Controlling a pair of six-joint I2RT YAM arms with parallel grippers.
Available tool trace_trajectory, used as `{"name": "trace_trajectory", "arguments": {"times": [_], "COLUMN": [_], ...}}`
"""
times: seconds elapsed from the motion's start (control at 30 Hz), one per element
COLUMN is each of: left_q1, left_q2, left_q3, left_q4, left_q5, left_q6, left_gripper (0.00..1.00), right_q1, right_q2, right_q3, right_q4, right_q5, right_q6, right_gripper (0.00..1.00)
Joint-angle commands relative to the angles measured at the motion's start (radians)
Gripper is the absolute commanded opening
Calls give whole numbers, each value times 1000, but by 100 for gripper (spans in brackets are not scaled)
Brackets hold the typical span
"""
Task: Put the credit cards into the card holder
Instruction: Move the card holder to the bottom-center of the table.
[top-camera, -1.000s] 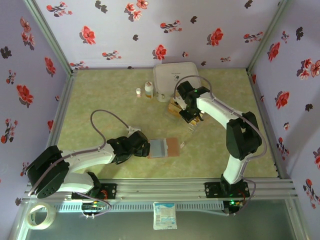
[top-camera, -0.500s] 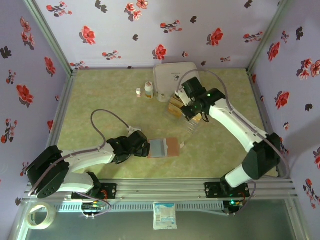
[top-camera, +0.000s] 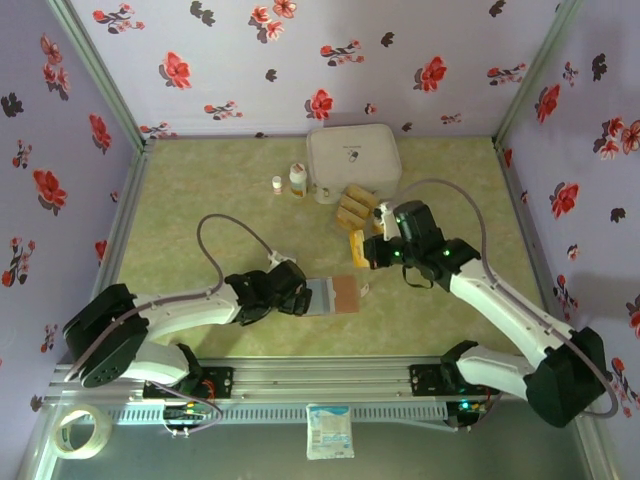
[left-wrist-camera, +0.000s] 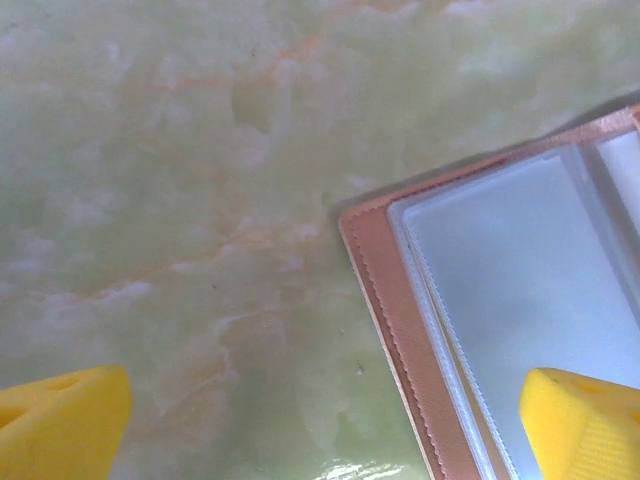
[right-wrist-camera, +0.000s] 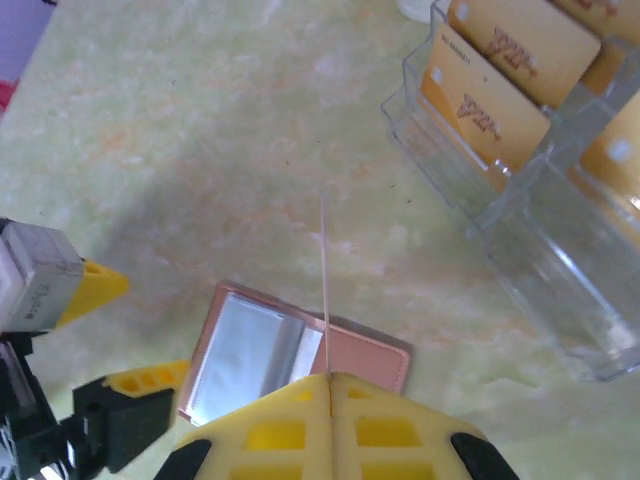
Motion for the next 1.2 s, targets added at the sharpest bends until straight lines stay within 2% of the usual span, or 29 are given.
{"name": "trace_trajectory", "arguments": {"times": [0.0, 0.2, 0.5, 0.77, 1.17], "left_q1": [-19, -30, -35, -37, -37], "left_q2": [26, 49, 96, 142, 106], "left_q3": [25, 40, 58, 57, 26], "left_q4": [-12, -11, -4, -16, -69], "left_q5": [-39, -63, -85, -105, -151], "left_q6": [10, 11, 21, 2, -66], "left_gripper": [100, 100, 100, 100, 100], "right_q1": [-18, -33, -34, -34, -34], "right_q2": [-42, -45, -25, -10, 87], "right_q3": [-98, -248, -400, -444, -473], "right_q4": [220, 397, 616, 670, 792], "right_q5": [-95, -172, -210, -219, -279], "right_q6": [202, 325, 435, 447, 472], "right_gripper": [0, 0, 0, 0, 0]}}
